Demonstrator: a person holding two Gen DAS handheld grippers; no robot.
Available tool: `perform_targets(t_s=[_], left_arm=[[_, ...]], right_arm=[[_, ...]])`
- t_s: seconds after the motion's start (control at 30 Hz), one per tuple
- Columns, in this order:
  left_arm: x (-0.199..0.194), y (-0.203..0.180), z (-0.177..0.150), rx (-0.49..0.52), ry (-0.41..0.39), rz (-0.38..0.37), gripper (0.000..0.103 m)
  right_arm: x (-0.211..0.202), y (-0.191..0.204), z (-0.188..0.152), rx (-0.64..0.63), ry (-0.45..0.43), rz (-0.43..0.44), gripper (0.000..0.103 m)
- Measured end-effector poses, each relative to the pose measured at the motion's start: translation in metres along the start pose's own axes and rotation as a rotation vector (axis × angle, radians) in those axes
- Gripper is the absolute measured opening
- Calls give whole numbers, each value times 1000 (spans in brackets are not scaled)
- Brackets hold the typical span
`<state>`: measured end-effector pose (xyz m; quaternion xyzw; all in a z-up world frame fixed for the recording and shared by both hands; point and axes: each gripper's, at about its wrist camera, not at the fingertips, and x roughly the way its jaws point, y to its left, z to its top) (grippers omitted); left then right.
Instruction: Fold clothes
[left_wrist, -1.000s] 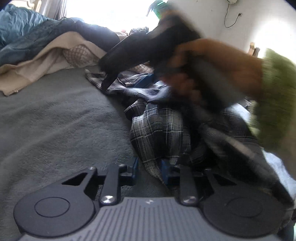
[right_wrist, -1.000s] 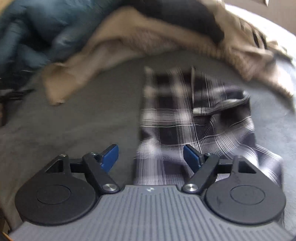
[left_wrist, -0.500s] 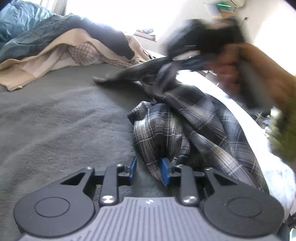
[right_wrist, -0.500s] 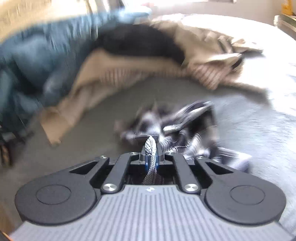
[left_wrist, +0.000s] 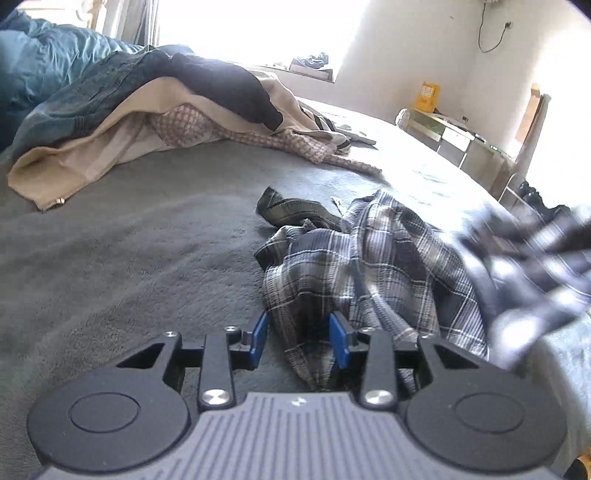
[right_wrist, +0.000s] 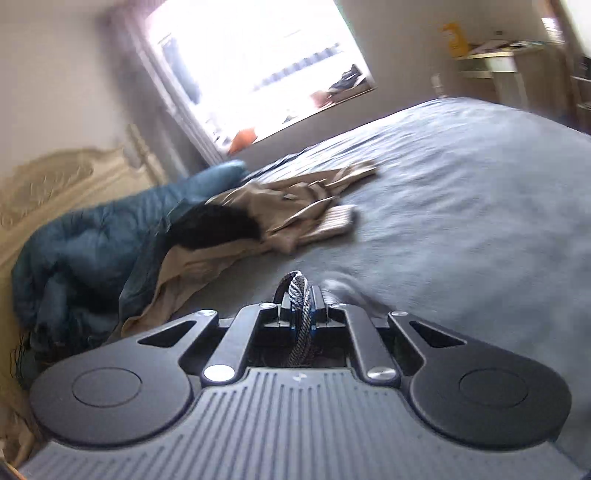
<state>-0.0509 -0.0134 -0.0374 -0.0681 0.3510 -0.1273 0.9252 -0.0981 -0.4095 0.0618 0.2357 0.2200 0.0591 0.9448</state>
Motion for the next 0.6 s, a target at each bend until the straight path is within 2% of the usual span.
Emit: perform_targets(t_s=[0.2, 0.33, 0.4, 0.47, 0.53, 0.6], left_arm=[[-3, -16, 8, 26, -3, 49, 40], [-9, -25, 14, 30, -13, 51, 41], [-13, -31, 14, 42, -26, 48, 44], [-16, -36, 12, 60, -38, 46, 44], [-18, -41, 9, 80, -42, 44, 44], [-19, -45, 5, 95, -35, 29, 45]], right_arm=[[-61, -82, -38, 121, -59, -121, 5], [-68, -120, -69, 187, 43, -192, 11], [-73, -134, -83, 211, 93, -215, 22], [-89, -139, -89, 220, 89, -194, 54], [-111, -141, -91, 217, 59, -196, 62], [-132, -141, -90, 208, 28, -225, 64]])
